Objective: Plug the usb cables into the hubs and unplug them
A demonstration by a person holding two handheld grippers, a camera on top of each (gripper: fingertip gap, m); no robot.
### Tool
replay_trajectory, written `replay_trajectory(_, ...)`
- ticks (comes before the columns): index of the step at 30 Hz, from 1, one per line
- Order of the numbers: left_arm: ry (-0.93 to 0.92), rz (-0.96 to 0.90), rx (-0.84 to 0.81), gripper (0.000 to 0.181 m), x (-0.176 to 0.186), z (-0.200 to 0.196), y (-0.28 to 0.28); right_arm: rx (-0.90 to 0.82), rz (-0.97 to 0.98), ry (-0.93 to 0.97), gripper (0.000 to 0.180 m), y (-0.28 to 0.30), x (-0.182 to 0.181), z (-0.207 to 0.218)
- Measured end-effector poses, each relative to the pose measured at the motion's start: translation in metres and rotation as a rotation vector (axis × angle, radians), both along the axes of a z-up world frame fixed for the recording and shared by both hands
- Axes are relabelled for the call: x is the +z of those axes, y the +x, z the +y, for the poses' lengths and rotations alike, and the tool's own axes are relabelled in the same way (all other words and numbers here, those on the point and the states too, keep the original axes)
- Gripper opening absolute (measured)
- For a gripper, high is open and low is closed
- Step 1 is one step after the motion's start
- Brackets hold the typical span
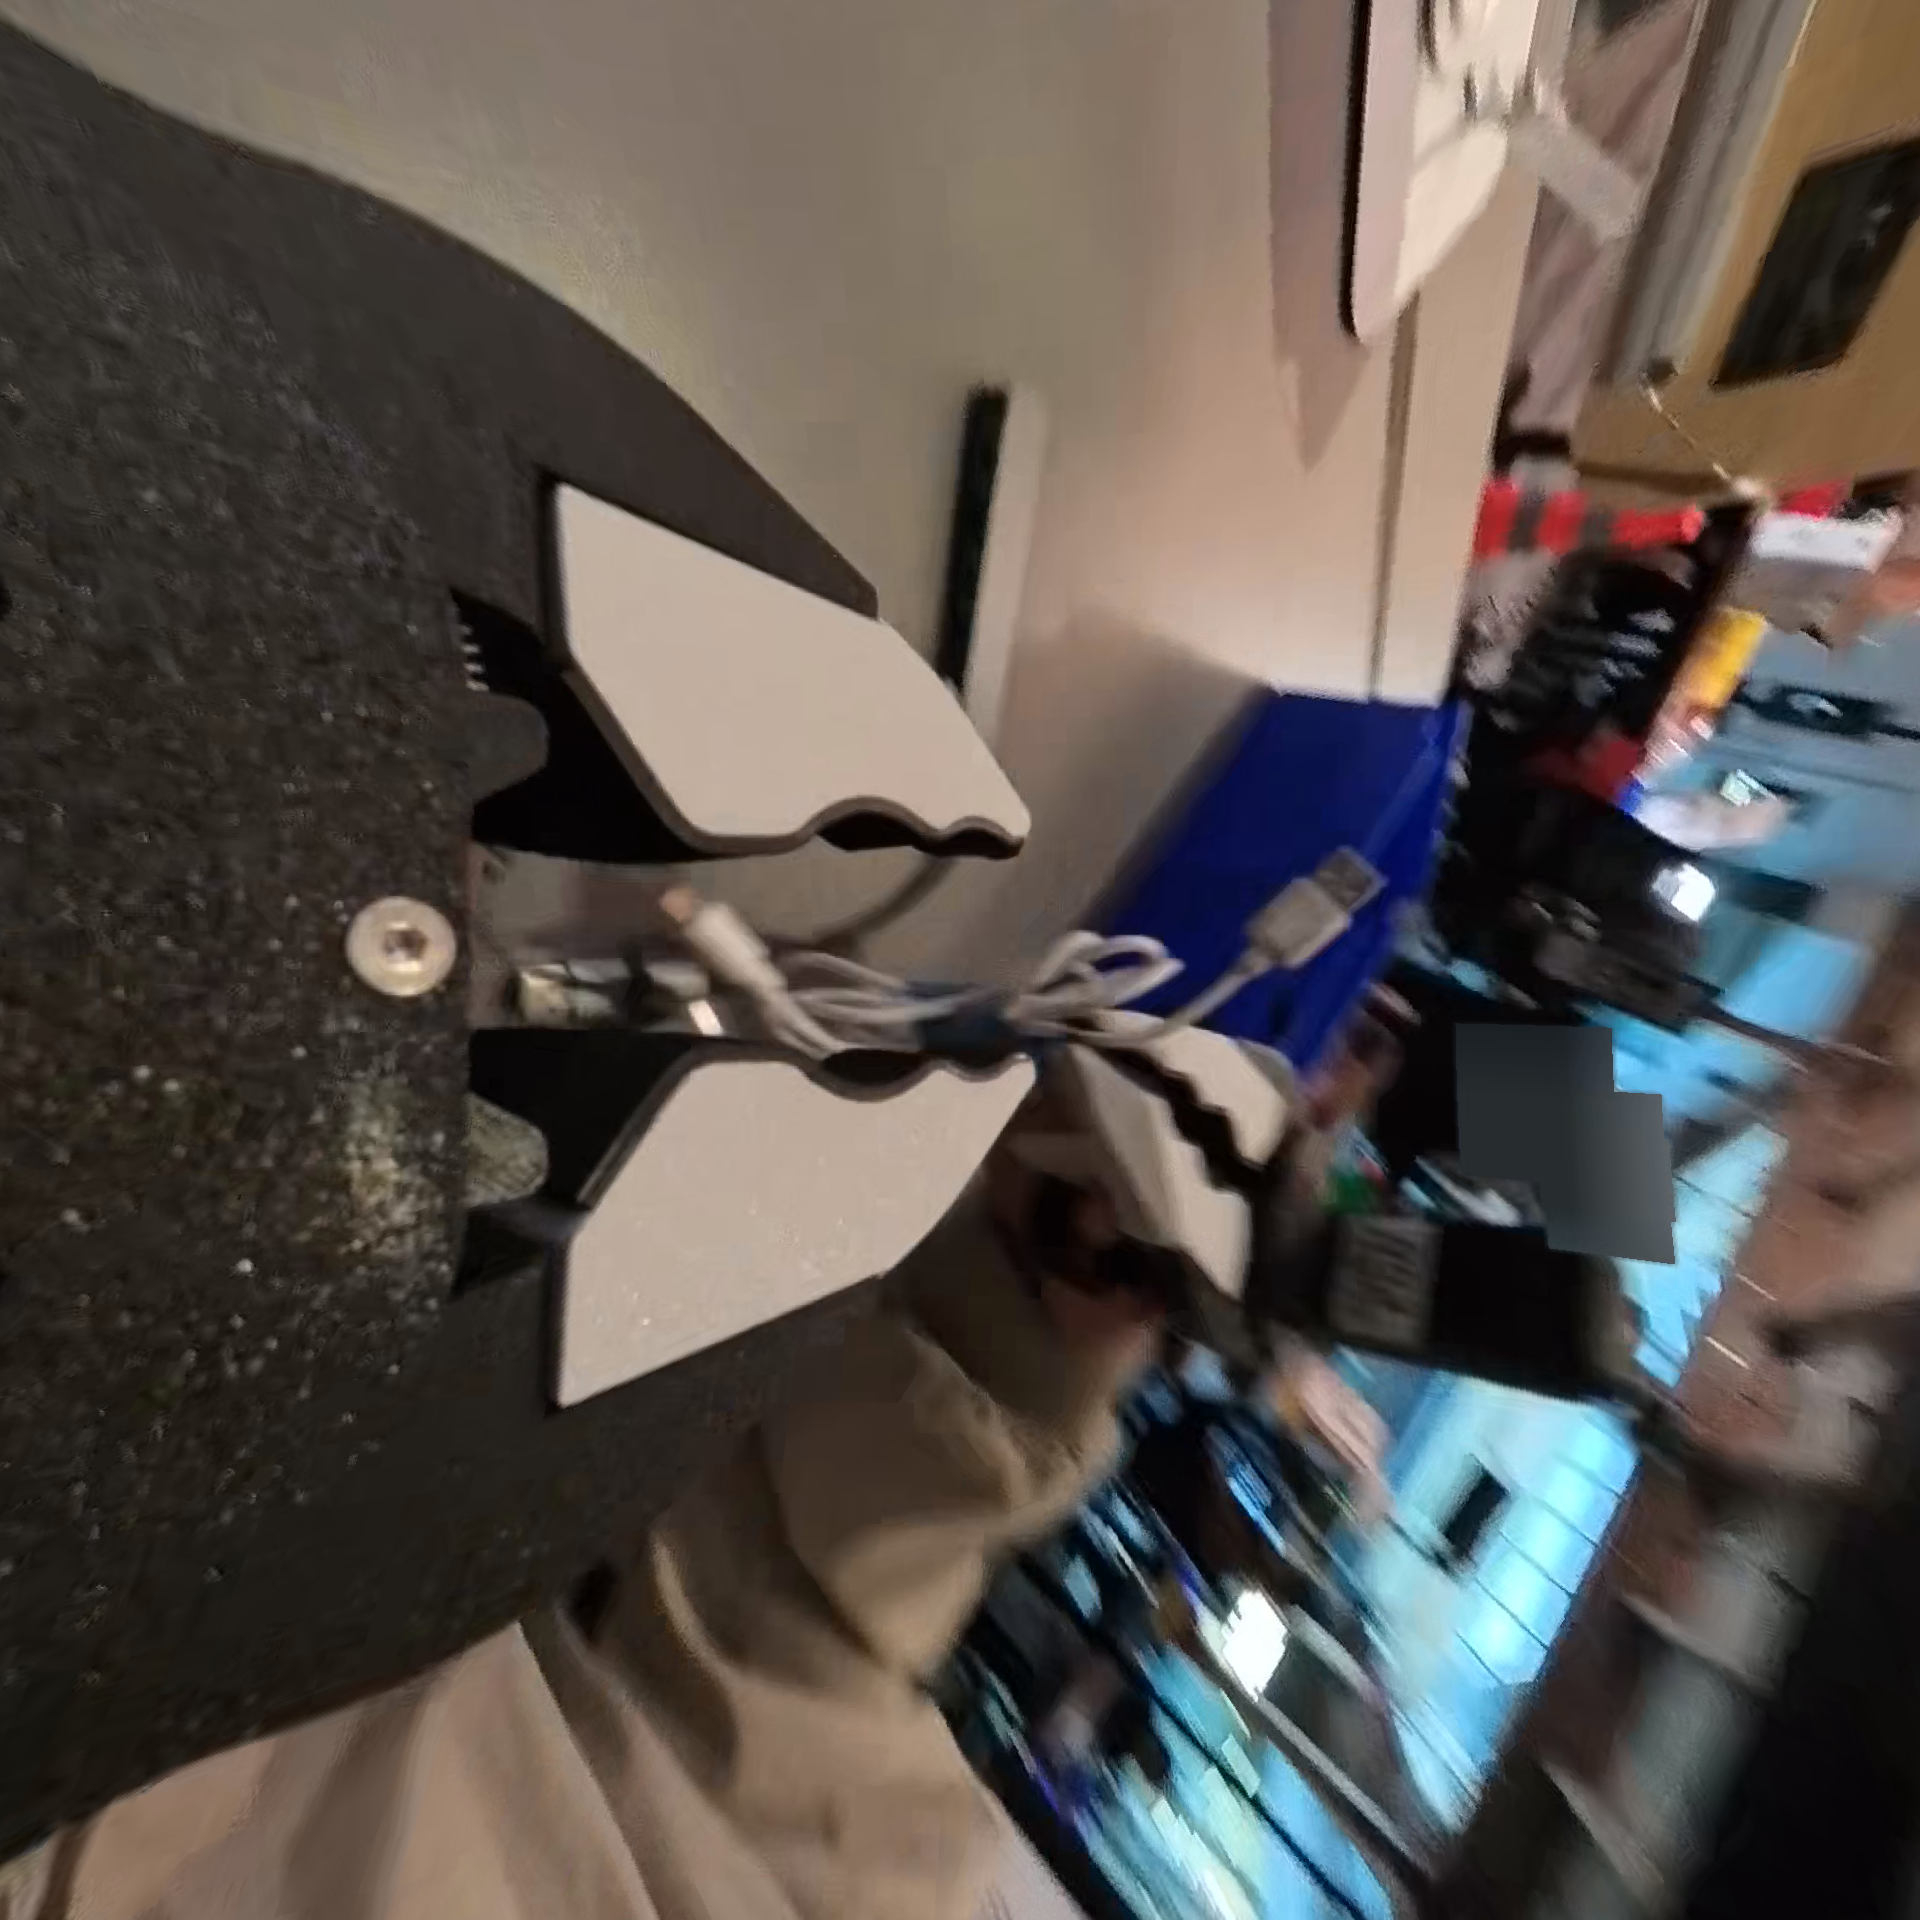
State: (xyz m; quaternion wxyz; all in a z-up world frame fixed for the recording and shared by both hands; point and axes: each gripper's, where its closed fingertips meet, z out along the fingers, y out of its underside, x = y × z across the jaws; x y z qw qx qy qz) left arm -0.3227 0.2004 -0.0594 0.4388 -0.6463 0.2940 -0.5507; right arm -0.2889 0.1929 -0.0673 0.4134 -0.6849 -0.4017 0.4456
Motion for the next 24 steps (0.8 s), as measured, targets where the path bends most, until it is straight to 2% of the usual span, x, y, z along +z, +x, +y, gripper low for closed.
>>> replay_trajectory(4,-0.119,-0.255,-0.162,0.038,0.034,-0.014,-0.001,0.186,0.101,0.038,0.002,-0.031,0.020,-0.037)
replay_trajectory(8,-0.199,-0.358,-0.202,0.036,0.042,-0.017,-0.006,0.258,0.166,0.040,0.003,-0.050,0.024,-0.053)
replay_trajectory(11,-0.168,-0.306,-0.244,0.028,0.037,-0.027,-0.003,0.271,0.153,0.036,0.002,-0.057,0.019,-0.057)
replay_trajectory(16,-0.159,-0.267,-0.196,0.015,0.030,-0.017,-0.009,0.199,0.106,-0.003,0.003,-0.056,0.007,-0.045)
replay_trajectory(20,-0.087,-0.190,-0.067,0.010,0.022,0.000,-0.017,0.068,0.101,-0.050,0.024,-0.042,0.006,-0.022)
replay_trajectory(22,0.025,-0.106,0.038,0.008,0.021,0.009,-0.023,-0.034,0.116,-0.055,0.031,-0.034,0.018,-0.008)
replay_trajectory(24,0.230,0.027,0.155,0.008,0.024,0.014,-0.028,-0.123,0.116,-0.025,0.032,-0.031,0.031,0.001)
